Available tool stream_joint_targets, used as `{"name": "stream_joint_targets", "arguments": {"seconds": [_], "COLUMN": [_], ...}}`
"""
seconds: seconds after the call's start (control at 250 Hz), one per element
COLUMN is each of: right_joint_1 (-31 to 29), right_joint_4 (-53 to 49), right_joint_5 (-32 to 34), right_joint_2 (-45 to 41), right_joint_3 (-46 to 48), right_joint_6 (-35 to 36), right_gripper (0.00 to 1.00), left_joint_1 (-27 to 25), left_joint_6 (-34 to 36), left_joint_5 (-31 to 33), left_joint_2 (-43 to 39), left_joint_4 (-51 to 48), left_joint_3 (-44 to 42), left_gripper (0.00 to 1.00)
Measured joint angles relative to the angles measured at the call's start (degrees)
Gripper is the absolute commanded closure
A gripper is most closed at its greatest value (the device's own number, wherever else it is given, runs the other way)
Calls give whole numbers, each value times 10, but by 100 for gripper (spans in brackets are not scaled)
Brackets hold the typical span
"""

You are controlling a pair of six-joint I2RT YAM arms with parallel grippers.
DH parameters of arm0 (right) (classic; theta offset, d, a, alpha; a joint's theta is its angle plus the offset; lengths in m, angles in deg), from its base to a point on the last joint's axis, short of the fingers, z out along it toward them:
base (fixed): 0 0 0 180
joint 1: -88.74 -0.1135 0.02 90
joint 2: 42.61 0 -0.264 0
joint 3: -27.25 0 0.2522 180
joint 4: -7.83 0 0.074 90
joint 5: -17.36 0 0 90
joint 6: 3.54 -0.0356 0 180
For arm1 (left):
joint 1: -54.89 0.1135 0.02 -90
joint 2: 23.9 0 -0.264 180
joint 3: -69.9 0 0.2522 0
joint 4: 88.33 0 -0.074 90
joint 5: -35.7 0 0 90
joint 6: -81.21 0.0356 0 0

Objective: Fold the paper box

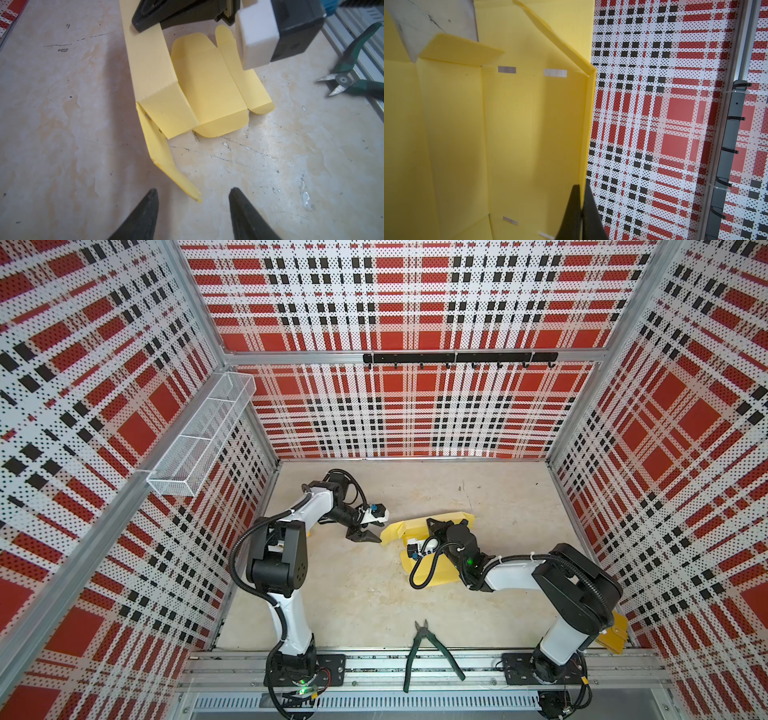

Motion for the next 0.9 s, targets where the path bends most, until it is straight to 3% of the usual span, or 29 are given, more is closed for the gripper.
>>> {"name": "stream_joint_targets", "arguments": {"seconds": [0.108,0.284,0.676,0.8,0.9], "right_joint_1": [0,0,0,2,6], "right_joint_4": [-5,-10,-6,1,10], "right_joint_5": [-4,-5,-3,-1,1], "right_joint_2": [0,0,0,5,16], "right_joint_3": [0,0,0,-3,-8], "right_joint_6": [0,0,0,1,1], "right_gripper": [100,100,100,100,100], "left_joint_1": [14,17,-40,-51,-56], "left_joint_6": [17,28,33,22,-5], "left_joint_5": [26,50,27,5,-15], "left_joint_2": [-10,10,81,82,83], "left_joint_4": [-10,-19,-17,-17,-10], "left_joint_3": [2,52,84,84,85], "left_gripper": [38,47,52,71,73]}}
